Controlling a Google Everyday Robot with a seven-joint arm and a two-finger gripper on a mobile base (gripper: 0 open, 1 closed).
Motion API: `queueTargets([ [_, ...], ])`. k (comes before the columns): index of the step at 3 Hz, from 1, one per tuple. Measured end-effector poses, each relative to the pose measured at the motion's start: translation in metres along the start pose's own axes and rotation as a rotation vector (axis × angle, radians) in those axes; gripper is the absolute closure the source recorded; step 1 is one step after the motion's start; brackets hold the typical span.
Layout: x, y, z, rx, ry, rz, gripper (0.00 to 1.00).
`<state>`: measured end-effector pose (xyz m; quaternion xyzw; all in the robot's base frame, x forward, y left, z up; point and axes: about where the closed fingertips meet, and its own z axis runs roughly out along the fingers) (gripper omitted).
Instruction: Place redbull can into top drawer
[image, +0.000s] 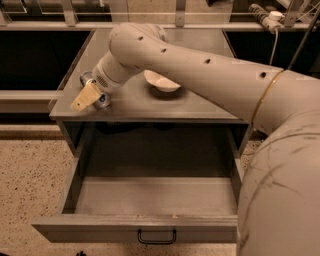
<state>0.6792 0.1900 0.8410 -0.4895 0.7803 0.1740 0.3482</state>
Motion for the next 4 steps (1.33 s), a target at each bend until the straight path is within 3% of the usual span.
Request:
queueTargets([
  [1, 0.0099, -0.0025, 0.0069, -0.002, 0.009, 0.025, 0.19],
  [4, 0.0099, -0.0024, 0.007, -0.002, 0.009, 0.025, 0.88],
])
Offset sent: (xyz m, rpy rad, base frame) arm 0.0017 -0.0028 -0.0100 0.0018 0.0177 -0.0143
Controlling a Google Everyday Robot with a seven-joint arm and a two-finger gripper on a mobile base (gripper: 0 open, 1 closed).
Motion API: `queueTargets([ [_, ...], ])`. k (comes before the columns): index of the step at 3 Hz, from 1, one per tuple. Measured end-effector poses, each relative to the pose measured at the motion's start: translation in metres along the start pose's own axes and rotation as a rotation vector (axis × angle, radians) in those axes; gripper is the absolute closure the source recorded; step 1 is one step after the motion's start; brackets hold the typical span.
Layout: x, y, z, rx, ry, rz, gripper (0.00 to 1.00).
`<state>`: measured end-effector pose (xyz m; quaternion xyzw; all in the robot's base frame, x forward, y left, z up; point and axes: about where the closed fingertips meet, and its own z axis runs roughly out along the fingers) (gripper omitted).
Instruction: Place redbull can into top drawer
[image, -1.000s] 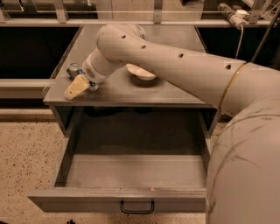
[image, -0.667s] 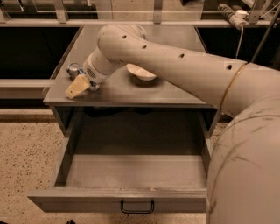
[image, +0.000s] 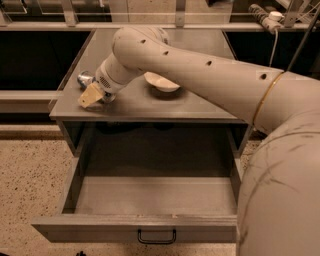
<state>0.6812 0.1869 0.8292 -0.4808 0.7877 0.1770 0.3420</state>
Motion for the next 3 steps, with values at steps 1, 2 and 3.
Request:
queueTargets([
  [1, 0.0, 0.0, 0.0, 0.0, 0.0, 0.0, 1.0],
  [2, -0.0001, 0.0, -0.0001, 0.0, 0.0, 0.0, 1.0],
  [3, -0.0063, -0.0004, -0.0062, 0.0, 0.0, 0.0, 1.0],
])
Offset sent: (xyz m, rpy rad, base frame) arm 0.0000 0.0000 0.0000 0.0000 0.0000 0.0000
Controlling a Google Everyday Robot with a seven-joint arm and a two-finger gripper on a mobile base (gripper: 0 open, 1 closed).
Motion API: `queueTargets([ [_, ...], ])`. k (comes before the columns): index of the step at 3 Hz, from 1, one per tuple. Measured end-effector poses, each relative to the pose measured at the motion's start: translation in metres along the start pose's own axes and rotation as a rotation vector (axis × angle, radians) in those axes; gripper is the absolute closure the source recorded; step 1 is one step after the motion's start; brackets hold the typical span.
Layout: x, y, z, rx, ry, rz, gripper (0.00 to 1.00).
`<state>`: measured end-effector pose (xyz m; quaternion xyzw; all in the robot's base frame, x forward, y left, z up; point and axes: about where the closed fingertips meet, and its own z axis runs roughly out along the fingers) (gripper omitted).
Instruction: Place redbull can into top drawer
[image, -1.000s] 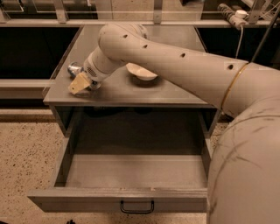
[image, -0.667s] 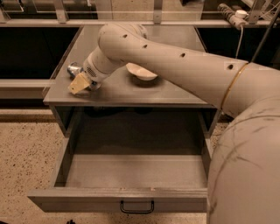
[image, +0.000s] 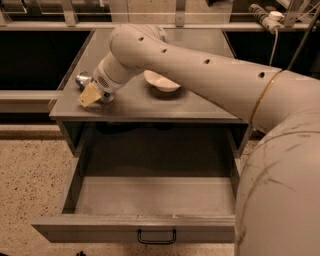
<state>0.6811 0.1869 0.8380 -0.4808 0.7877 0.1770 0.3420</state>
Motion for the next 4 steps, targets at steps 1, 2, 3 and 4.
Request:
queueTargets([
  [1, -0.001, 0.0, -0.001, 0.0, 0.0, 0.0, 1.0],
  [2, -0.006, -0.005, -0.035, 0.027, -0.034, -0.025, 1.0],
  [3, 0.002, -0.015, -0.071, 0.076, -0.072, 0.002, 1.0],
  [4, 0.002, -0.015, -0.071, 0.076, -0.072, 0.002, 1.0],
])
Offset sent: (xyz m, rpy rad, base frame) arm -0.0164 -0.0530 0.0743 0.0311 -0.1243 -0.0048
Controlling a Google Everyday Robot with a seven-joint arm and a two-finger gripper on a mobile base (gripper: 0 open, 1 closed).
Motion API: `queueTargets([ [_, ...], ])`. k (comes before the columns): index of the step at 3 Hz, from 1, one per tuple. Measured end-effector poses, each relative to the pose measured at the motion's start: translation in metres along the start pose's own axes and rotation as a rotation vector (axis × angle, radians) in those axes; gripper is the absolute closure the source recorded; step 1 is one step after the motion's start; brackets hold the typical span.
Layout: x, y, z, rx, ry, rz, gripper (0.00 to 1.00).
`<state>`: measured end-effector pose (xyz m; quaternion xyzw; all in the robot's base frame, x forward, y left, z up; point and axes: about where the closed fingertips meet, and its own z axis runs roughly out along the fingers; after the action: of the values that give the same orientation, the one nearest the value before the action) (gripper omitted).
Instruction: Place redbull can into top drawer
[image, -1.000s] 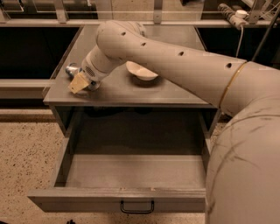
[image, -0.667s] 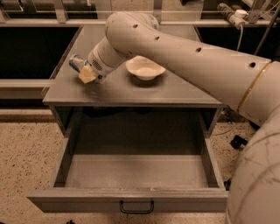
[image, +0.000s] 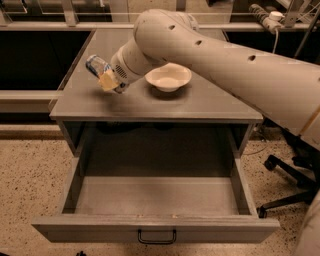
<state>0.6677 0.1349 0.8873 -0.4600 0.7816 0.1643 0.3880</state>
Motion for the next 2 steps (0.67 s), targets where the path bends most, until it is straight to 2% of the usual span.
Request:
queueTargets([
  [1, 0.008, 0.011, -0.007, -0.054, 0.05, -0.011, 1.0],
  [2, 0.029, 0.033, -0.054, -0.089, 0.12, 0.009, 1.0],
])
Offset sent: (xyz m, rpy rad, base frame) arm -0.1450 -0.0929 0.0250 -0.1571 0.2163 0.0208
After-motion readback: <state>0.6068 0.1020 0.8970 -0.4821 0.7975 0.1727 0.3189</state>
